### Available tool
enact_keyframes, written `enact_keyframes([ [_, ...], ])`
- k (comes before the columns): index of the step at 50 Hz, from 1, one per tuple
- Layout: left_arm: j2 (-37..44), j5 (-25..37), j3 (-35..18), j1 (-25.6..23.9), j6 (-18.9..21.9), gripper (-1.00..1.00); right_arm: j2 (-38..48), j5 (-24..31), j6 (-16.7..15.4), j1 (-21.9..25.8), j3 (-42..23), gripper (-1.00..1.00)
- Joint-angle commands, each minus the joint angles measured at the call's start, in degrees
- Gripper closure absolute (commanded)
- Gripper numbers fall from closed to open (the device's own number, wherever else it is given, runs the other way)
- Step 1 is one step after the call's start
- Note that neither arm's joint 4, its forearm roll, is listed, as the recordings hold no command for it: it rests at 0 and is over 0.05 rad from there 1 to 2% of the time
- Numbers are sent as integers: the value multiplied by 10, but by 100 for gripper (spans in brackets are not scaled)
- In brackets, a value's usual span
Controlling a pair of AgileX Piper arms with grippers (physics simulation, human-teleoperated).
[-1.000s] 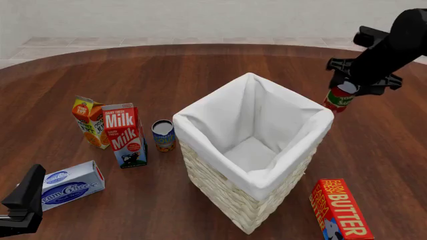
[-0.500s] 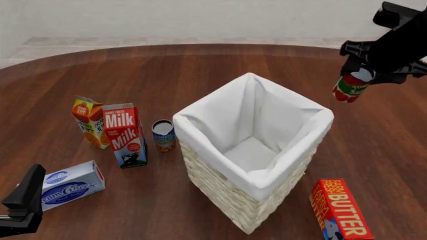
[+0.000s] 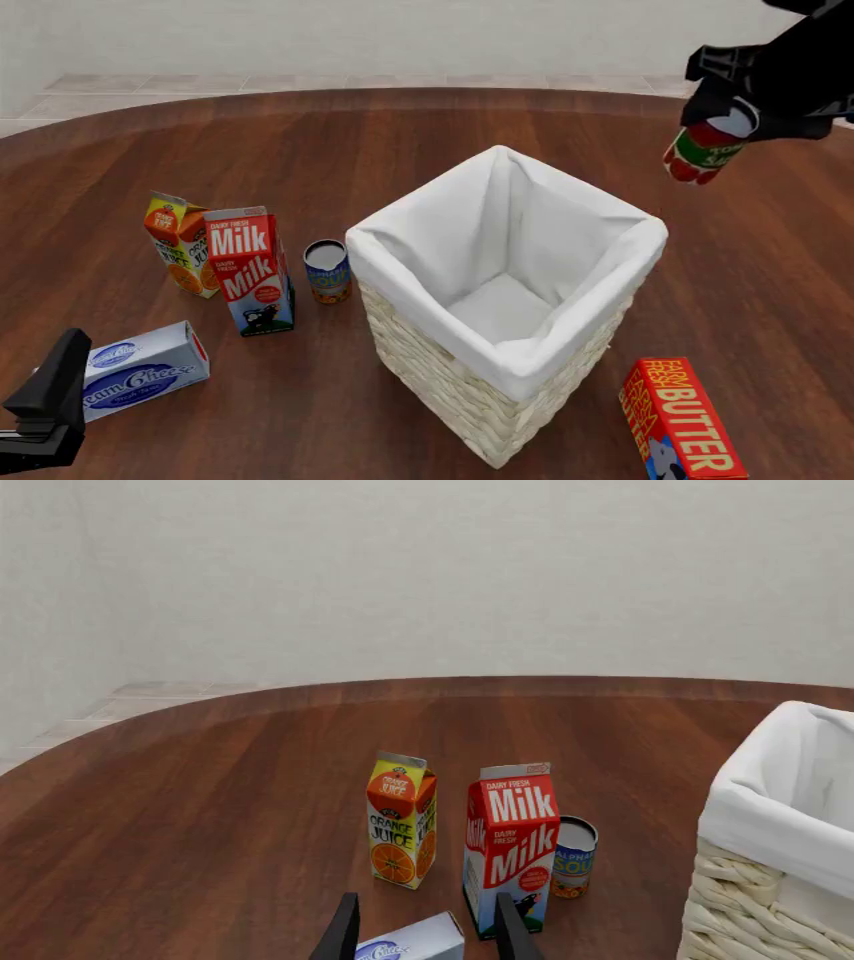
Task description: Pick up the tomato sauce, and put it in the basket.
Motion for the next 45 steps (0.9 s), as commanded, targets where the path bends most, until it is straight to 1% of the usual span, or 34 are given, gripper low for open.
enact_keyframes([
  [1, -1, -1, 0, 0, 2, -100, -21, 11, 7, 9, 2, 100],
  [12, -1, -1, 0, 0, 2, -100, -33, 33, 4, 24, -15, 100],
  [26, -1, -1, 0, 0, 2, -100, -56, 49, -3, 47, -11, 100],
  [32, -1, -1, 0, 0, 2, -100, -63, 51, 3, 71, -5, 100],
  [34, -1, -1, 0, 0, 2, -100, -64, 53, -1, 76, -5, 100],
  [45, -1, -1, 0, 0, 2, -100, -66, 61, 1, 121, -9, 100],
])
